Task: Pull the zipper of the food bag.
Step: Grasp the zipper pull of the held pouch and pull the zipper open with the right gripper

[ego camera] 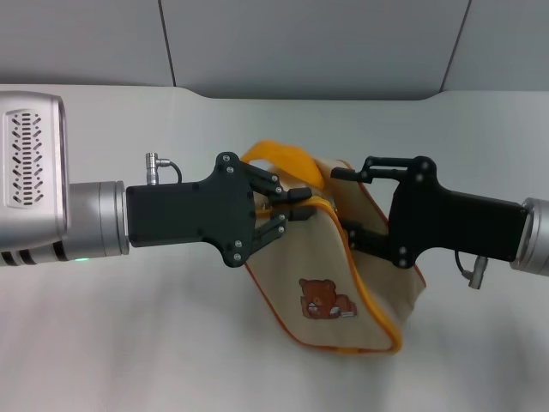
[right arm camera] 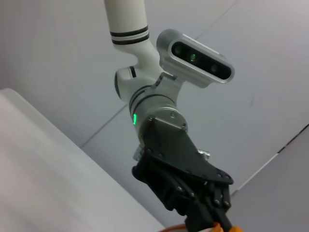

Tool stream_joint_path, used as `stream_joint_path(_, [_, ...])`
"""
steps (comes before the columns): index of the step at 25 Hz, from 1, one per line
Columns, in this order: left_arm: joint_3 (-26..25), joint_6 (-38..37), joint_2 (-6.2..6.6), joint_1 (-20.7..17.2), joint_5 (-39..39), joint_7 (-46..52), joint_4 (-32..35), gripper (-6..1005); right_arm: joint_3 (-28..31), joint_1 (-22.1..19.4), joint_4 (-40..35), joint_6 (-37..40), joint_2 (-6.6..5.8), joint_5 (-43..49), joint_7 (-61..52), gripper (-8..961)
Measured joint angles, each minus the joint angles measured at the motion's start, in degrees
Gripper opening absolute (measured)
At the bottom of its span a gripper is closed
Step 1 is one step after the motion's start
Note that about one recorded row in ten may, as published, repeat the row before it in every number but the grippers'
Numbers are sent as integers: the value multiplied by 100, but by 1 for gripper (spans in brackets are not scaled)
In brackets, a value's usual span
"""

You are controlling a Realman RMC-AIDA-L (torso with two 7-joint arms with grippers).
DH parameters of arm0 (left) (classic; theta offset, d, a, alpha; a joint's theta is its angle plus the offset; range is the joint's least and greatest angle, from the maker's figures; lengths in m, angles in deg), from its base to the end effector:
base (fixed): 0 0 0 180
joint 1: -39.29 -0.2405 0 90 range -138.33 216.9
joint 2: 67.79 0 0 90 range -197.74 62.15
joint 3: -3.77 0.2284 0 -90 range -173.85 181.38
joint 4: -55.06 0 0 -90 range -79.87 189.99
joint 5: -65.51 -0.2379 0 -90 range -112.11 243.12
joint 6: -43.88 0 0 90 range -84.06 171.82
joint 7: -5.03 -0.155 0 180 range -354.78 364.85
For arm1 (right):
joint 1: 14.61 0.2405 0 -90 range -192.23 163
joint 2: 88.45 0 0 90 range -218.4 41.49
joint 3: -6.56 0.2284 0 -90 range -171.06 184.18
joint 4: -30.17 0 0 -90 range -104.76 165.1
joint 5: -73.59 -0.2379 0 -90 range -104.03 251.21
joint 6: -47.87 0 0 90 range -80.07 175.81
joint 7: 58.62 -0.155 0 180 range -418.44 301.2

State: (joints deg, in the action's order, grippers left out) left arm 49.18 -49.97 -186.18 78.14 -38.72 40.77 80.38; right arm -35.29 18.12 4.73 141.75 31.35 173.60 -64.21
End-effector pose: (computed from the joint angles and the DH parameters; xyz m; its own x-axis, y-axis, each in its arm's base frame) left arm -0.1912 0.3467 -0.0287 0.7684 -0.3748 0.5187 -0.2118 -0.9138 -0.3465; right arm 0.2176 0.3330 -0.0215 0.6384 0.7153 -0.2843 0.4109 -0.6291 -0.6599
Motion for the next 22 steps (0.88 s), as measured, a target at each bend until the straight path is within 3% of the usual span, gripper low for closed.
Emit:
stream_joint_path(10, [-36,-6,2,-82,-2,-1,-2,95,-126,-25,39,-86,8,-183,267,476])
stream_joint_path(14, [-41,0,-3,-114,21,-29,-6,92,-228,-6,89,-100,8,-189,284,427])
stream_joint_path(22, [-41,-12,-2,-175,33,-32,2,91,-270,6,101,-148,8,-165,284,226])
